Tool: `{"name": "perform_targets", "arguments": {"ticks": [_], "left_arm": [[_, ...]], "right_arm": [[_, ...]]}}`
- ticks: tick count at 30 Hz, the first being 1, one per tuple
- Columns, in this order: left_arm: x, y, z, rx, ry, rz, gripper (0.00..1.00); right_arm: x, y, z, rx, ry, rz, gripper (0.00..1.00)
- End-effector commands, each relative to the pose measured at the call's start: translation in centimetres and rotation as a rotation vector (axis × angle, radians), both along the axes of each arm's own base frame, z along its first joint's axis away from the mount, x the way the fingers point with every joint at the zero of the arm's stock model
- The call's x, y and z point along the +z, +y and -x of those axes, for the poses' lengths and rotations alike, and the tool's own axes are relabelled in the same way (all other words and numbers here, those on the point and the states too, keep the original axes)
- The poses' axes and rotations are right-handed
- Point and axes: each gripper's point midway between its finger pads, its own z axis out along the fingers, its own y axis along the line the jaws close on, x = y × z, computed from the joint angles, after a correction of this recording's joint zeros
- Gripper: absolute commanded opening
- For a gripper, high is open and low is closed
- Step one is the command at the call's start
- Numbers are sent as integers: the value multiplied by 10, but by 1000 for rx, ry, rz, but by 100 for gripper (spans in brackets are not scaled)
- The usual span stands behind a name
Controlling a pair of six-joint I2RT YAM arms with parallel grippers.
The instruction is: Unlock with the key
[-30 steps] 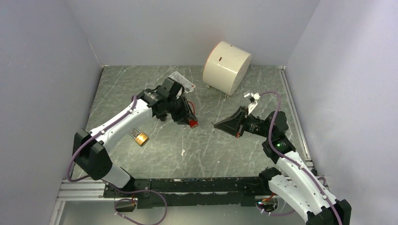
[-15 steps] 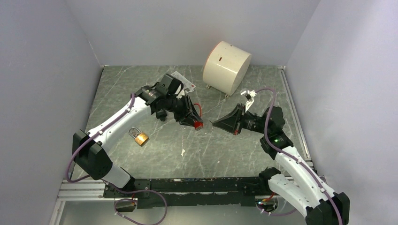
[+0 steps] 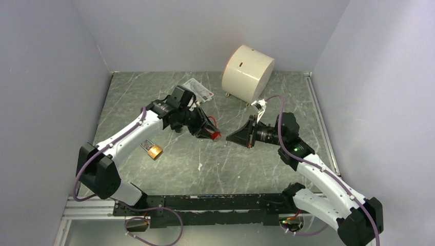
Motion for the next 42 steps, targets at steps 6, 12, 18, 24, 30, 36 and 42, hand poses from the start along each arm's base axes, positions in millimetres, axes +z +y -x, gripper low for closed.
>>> {"name": "perform_targets", "arguments": {"ticks": [6,12,18,24,30,36,42], "left_arm": [[29,2,-12,58,-66,84,2],[28,3,-15,62,-73,91,2],[29,3,-16,56,-73,90,3],[32,2,-14,44,-78,101,3],[33,2,-15,39,-98,95,3],[33,3,-16,35,-109,90,2],[35,3,-17,46,-119,95,3]], "right_arm": [[3,13,-18,-35,-41,55,0],[-8,16,-22,-44,-18,81,0],[-12,16,-30,-80,9,88,0],[-7,19,-33,-82,13,68,0],[-1,22,-31,-58,7,48,0],[1,25,-27,-35,12,21,0],[-5,26,-29,-36,45,38,0]]}}
